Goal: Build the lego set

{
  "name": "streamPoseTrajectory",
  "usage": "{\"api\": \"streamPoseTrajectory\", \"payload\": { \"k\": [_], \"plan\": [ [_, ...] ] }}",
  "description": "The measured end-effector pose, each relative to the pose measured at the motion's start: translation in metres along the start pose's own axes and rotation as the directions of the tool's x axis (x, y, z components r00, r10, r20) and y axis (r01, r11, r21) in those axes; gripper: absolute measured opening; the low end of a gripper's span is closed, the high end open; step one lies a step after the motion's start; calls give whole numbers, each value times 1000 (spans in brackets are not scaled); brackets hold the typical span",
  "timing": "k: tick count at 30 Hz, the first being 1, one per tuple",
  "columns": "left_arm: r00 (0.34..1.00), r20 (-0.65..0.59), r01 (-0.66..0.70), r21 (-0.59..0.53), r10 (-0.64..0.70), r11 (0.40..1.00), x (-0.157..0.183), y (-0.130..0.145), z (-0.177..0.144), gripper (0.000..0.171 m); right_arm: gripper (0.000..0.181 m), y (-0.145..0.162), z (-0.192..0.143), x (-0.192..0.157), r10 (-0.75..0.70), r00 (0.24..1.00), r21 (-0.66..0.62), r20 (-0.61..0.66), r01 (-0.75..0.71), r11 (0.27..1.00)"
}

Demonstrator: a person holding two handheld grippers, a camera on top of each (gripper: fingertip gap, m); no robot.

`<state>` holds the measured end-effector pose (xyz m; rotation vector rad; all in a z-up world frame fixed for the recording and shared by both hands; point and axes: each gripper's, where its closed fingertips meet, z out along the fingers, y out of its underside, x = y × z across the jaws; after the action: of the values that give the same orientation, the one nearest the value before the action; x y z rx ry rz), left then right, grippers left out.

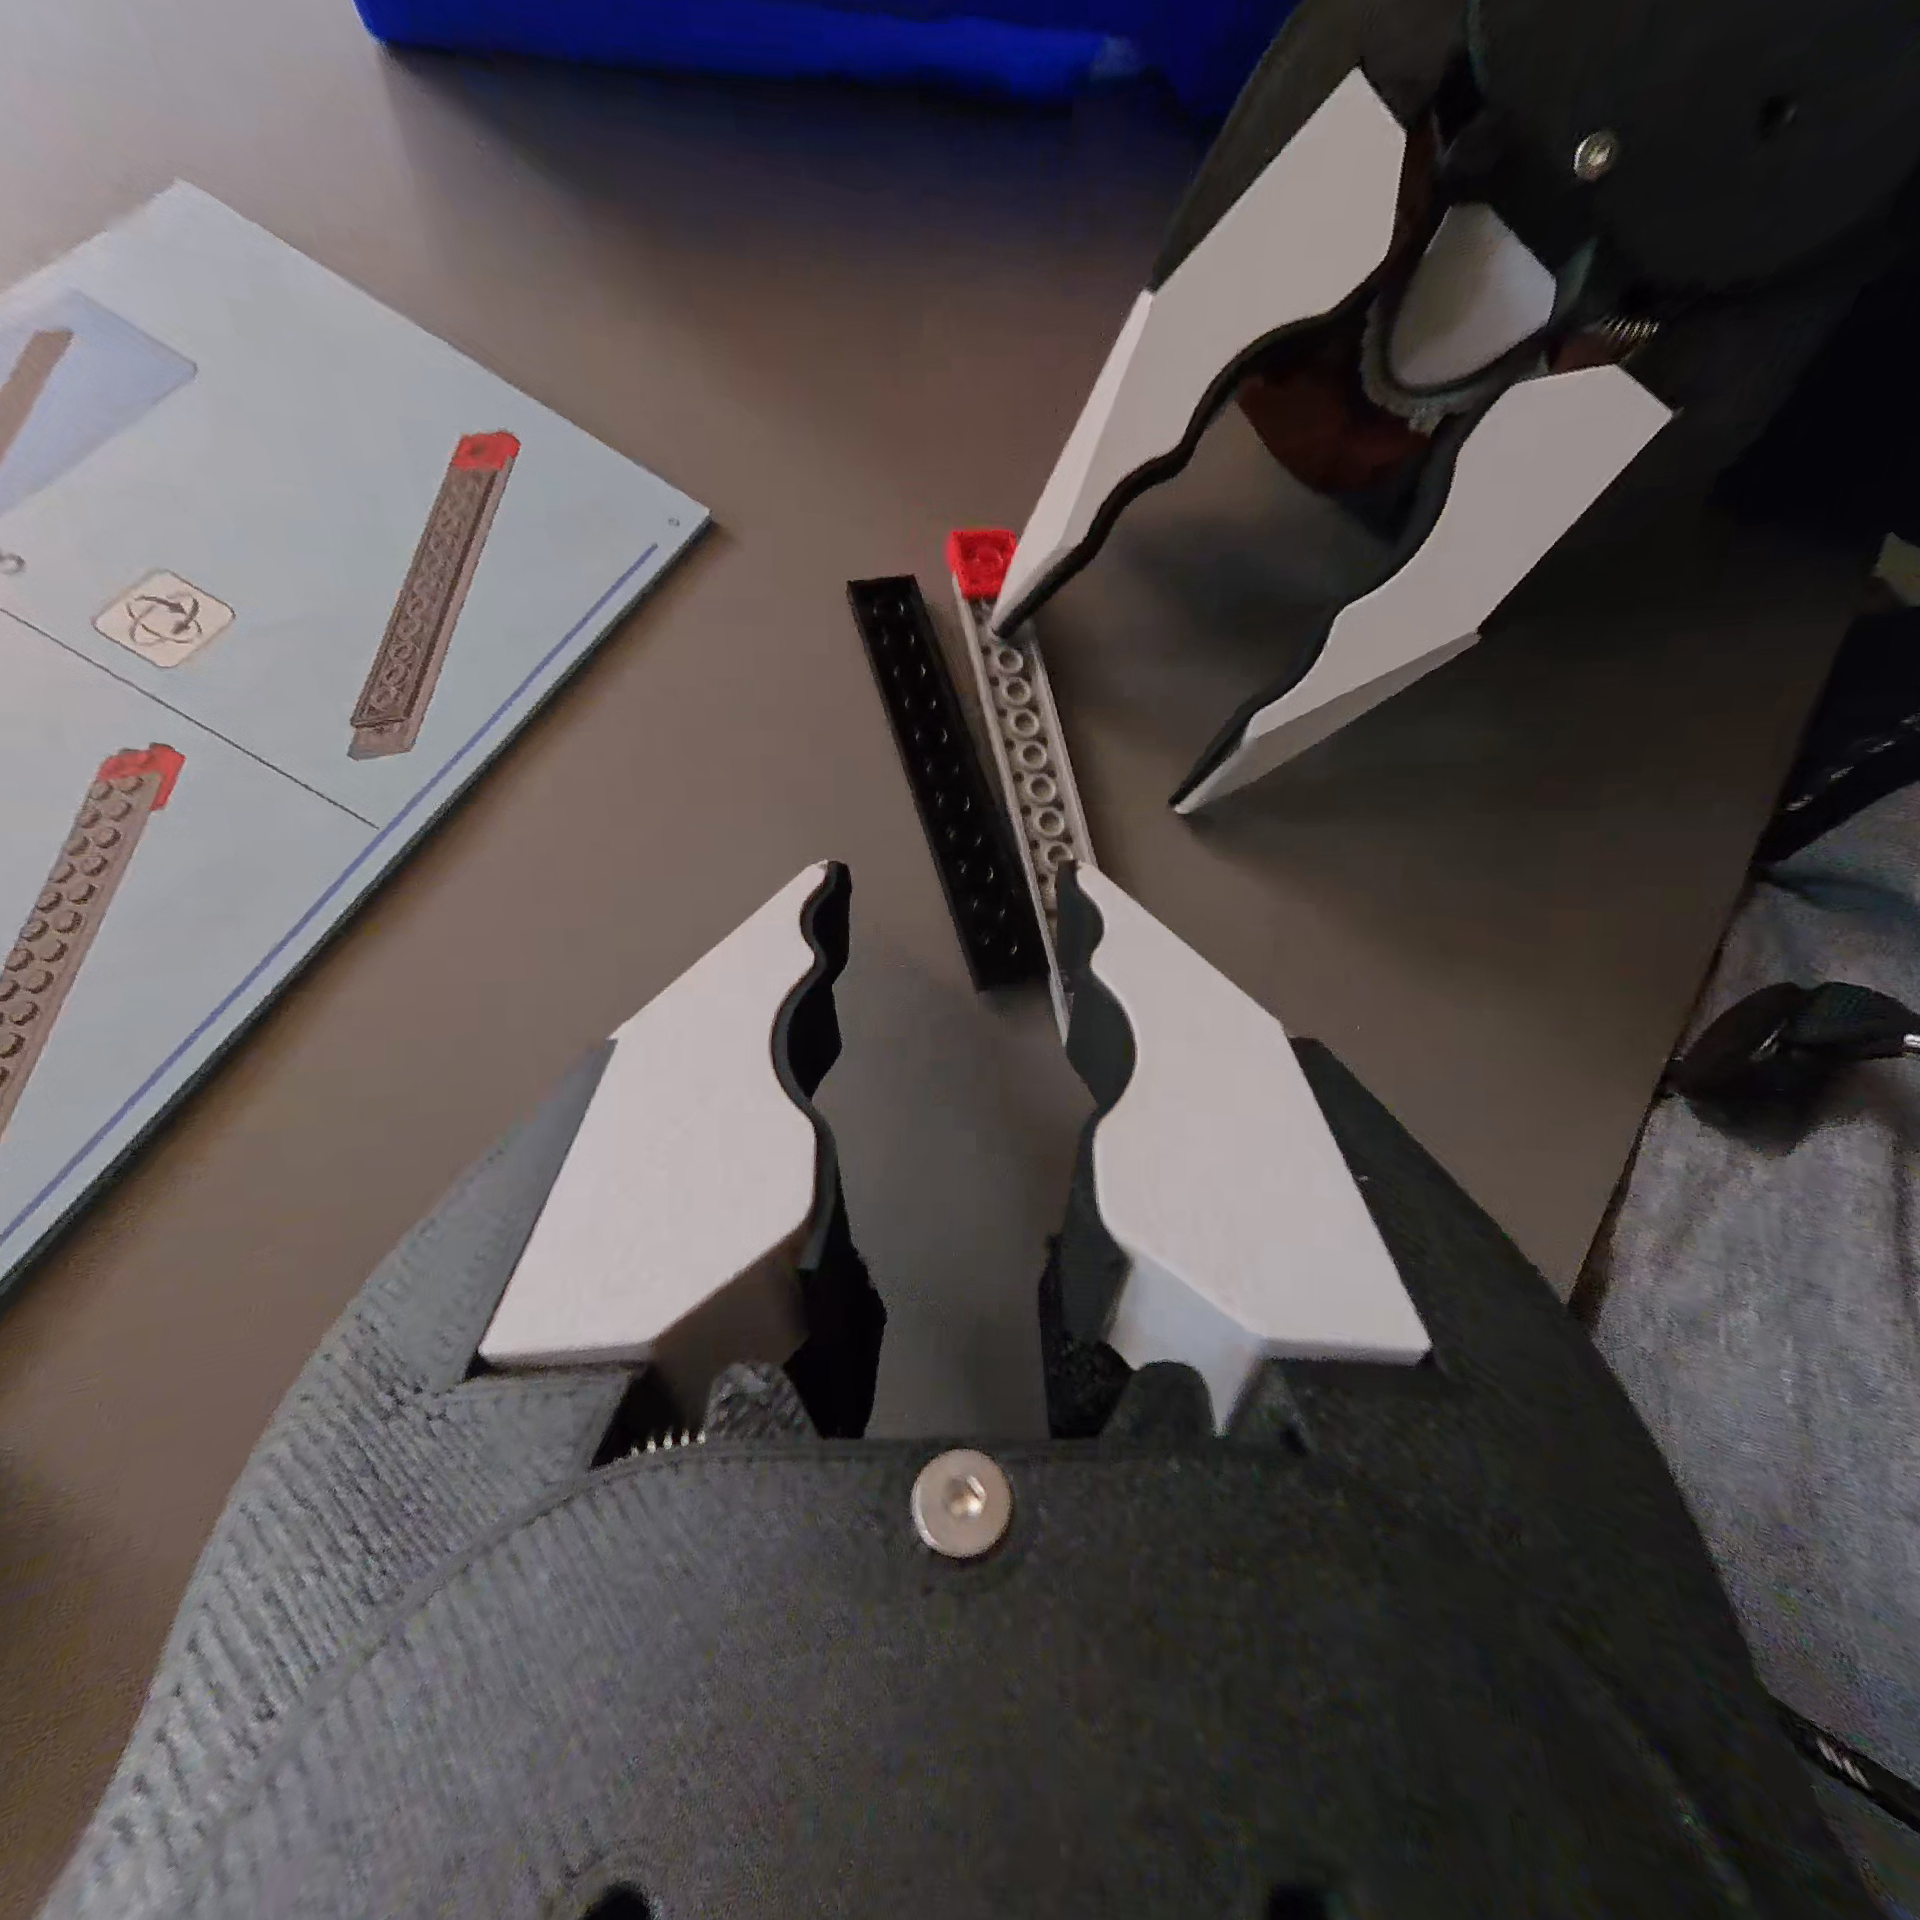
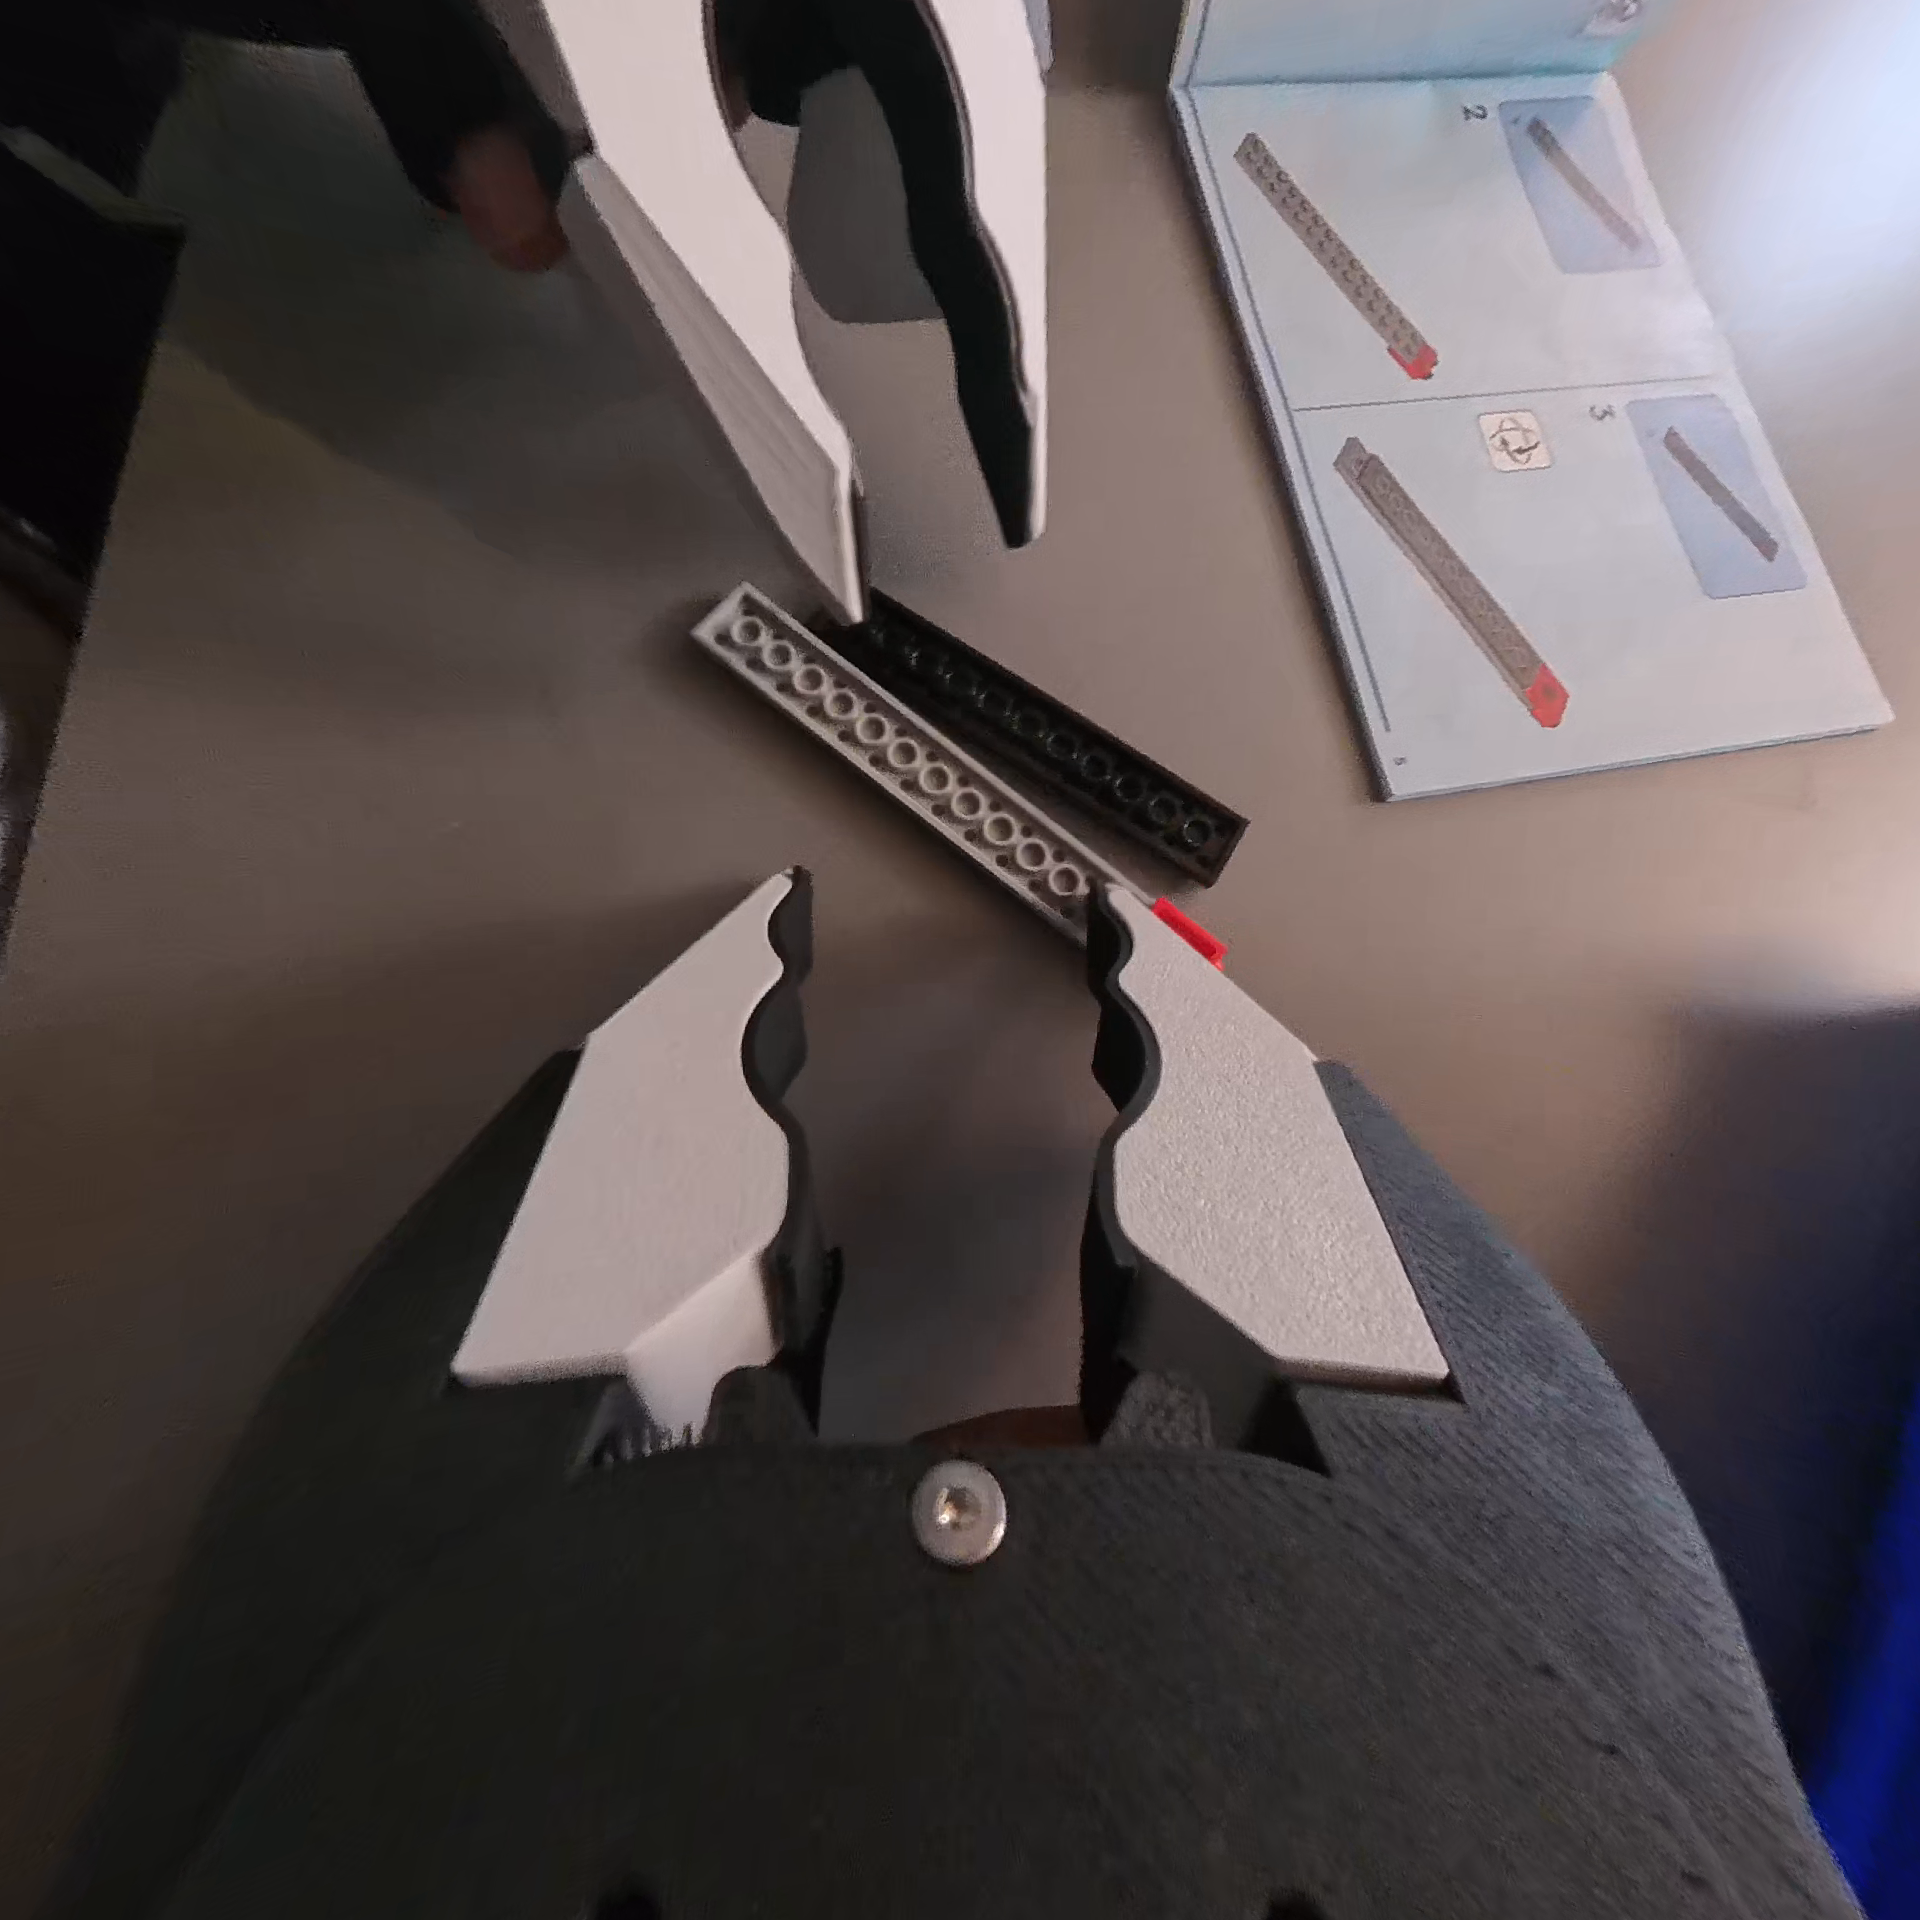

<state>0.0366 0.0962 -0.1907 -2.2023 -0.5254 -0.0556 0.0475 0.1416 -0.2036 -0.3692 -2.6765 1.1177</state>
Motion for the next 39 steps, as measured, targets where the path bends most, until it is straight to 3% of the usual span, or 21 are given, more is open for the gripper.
{"api": "streamPoseTrajectory", "payload": {
  "k": [7, 11, 17, 24, 29, 33, 39],
  "plan": [
    [1000, 23, 4, -25, -3, 1000, -1, 3, 7, 35, 58, -3, -12, 27, 3, 998, 36, -60, -1, 999],
    [1000, 20, 6, -47, -5, 999, 0, 4, 13, 33, 65, 12, -5, 24, 49, 998, -17, 47, -49, 999],
    [1000, 15, -1, -56, 2, 998, -1, 0, 18, 32, 62, 10, -5, 11, 35, 995, -21, 88, -33, 999],
    [998, 6, -62, -87, 63, 994, -2, -10, 26, 31, 41, 13, -15, -6, 15, 986, -12, 165, -13, 1000],
    [996, 18, -89, -121, 91, 989, -6, -13, 34, 30, 42, 14, -12, 3, -27, 993, -6, 114, 27, 1000],
    [989, 42, -132, -134, 139, 982, -6, -14, 37, 18, 34, 13, -10, 1, -35, 991, -2, 126, 35, 999],
    [986, -15, -167, -116, 167, 979, -3, -16, 39, 17, 25, 13, -11, 2, -26, 991, 3, 130, 26, 1000]
  ]
}}
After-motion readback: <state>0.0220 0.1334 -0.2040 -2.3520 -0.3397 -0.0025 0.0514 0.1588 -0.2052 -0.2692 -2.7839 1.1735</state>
